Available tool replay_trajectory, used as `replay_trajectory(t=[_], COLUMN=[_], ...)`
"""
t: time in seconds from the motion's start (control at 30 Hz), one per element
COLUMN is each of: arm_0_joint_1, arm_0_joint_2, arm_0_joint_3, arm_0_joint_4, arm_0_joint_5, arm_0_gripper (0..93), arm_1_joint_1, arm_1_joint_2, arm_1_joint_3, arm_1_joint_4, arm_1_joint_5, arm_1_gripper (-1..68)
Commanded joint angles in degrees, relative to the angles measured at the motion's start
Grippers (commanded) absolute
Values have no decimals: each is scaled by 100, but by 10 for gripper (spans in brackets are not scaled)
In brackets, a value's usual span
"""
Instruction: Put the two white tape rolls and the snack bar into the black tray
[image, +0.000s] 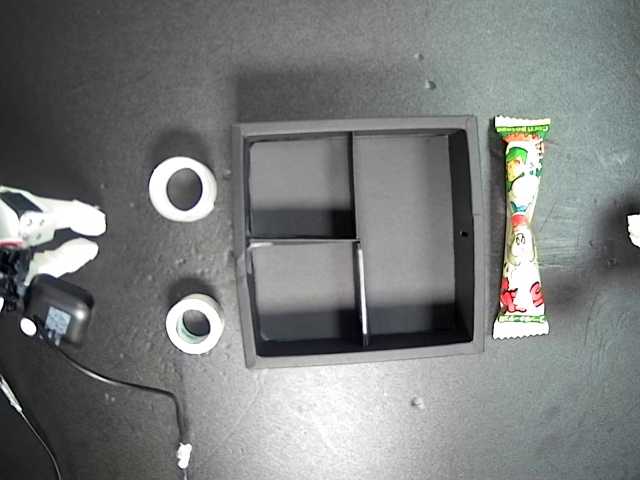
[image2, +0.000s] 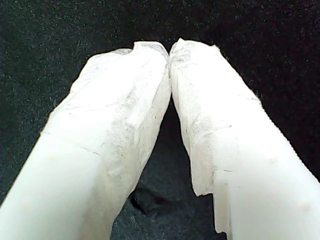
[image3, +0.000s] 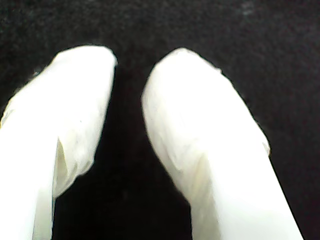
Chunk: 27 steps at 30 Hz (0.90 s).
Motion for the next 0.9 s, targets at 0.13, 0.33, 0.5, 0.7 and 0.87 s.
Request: replay_trajectory(t=[0.13, 0.33, 0.5, 0.7, 0.87], arm_0_joint_1=[-211, -211, -193, 229, 501], arm_0_joint_2=[281, 281, 281, 255, 255], arm_0_joint_3=[316, 316, 316, 114, -519], arm_0_joint_4=[-290, -290, -308, -1204, -2443], arm_0_joint_5=[-809, -817, -923, -334, 940], arm_0_gripper=[2, 2, 2, 0, 0], arm_1_joint_1=[703, 721, 773, 185, -923], arm_1_joint_2=[-26, -26, -26, -26, -26], arm_1_joint_3=[70, 70, 70, 70, 70], arm_1_joint_4=[-360, -360, -422, -1380, -3015], arm_1_joint_5=[1107, 1107, 976, -141, -1257], arm_1_gripper=[-2, -2, -2, -2, -3])
